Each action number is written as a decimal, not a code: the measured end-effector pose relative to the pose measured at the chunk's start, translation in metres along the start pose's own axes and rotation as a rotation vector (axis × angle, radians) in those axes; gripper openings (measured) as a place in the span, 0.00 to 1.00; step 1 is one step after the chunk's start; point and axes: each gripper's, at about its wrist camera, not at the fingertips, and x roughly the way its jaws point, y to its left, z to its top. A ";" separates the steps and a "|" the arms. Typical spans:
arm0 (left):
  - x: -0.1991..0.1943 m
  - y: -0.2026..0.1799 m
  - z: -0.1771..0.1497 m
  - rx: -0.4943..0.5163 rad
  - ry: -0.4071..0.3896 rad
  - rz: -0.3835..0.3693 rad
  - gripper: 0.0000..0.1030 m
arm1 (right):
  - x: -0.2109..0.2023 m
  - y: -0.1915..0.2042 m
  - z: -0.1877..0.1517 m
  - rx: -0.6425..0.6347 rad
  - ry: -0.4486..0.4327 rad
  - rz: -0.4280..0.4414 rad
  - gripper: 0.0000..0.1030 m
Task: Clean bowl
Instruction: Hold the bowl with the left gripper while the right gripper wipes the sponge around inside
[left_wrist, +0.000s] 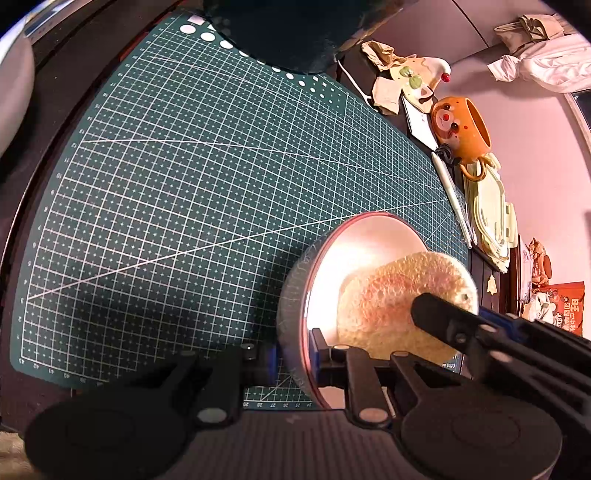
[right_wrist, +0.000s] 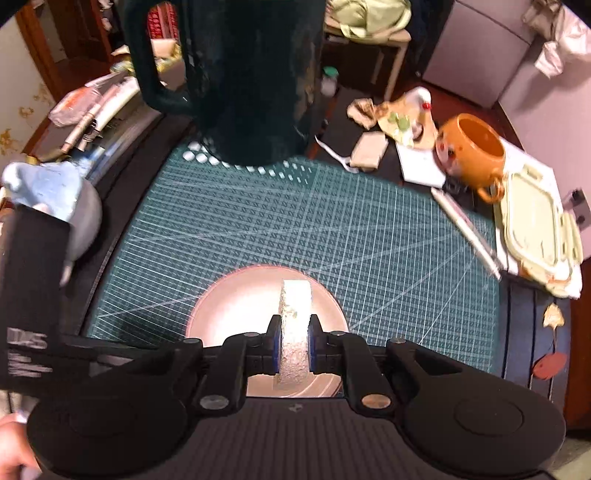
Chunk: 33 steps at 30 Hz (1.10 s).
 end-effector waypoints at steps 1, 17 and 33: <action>0.000 -0.001 0.000 0.000 0.000 0.000 0.16 | 0.002 -0.001 -0.001 -0.004 -0.001 -0.015 0.12; 0.000 -0.005 -0.003 -0.013 -0.002 -0.001 0.16 | -0.057 -0.018 0.006 -0.028 -0.096 -0.046 0.12; 0.001 -0.004 -0.002 -0.017 -0.004 -0.005 0.16 | 0.002 -0.009 -0.001 0.049 0.006 0.023 0.11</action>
